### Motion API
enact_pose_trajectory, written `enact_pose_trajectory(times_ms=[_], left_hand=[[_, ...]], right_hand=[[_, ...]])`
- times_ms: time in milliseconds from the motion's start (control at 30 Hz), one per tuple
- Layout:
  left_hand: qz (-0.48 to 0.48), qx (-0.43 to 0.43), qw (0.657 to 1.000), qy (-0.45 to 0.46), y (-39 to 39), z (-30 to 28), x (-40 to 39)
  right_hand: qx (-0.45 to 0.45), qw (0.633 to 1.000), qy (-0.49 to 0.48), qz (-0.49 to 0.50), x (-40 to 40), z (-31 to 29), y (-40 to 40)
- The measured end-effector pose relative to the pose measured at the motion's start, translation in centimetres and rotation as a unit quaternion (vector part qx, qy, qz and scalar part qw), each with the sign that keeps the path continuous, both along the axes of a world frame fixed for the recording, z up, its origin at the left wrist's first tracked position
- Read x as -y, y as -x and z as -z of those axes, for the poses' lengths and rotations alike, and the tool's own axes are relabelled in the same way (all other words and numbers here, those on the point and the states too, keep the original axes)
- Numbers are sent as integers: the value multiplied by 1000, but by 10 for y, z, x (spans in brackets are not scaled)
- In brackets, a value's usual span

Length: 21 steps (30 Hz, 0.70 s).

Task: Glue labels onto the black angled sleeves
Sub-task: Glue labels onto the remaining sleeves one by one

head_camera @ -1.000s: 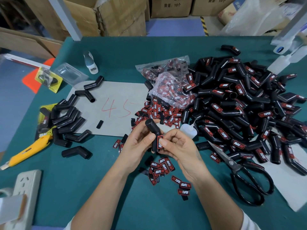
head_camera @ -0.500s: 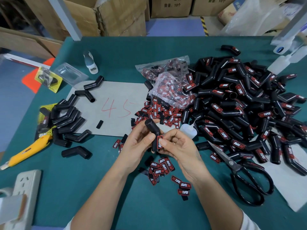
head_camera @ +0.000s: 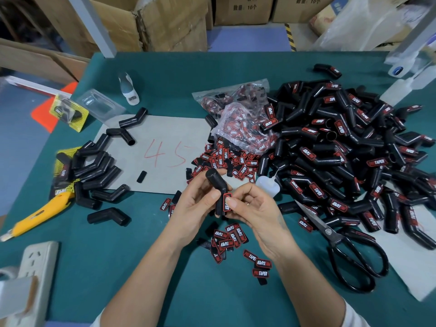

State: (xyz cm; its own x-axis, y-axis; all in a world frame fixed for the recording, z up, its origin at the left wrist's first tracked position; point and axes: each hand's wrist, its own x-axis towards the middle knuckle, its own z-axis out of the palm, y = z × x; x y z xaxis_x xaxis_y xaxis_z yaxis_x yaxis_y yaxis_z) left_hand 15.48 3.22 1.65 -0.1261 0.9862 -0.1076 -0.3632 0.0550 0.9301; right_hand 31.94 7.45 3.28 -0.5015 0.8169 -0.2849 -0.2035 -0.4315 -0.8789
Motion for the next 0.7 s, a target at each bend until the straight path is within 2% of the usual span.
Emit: enact_pose_trajectory(times_ms=[700], left_hand=[[-2,-10,1000,-3,-1,-1,0]], right_hand=[[-5,1000,1,0,0,4,1]])
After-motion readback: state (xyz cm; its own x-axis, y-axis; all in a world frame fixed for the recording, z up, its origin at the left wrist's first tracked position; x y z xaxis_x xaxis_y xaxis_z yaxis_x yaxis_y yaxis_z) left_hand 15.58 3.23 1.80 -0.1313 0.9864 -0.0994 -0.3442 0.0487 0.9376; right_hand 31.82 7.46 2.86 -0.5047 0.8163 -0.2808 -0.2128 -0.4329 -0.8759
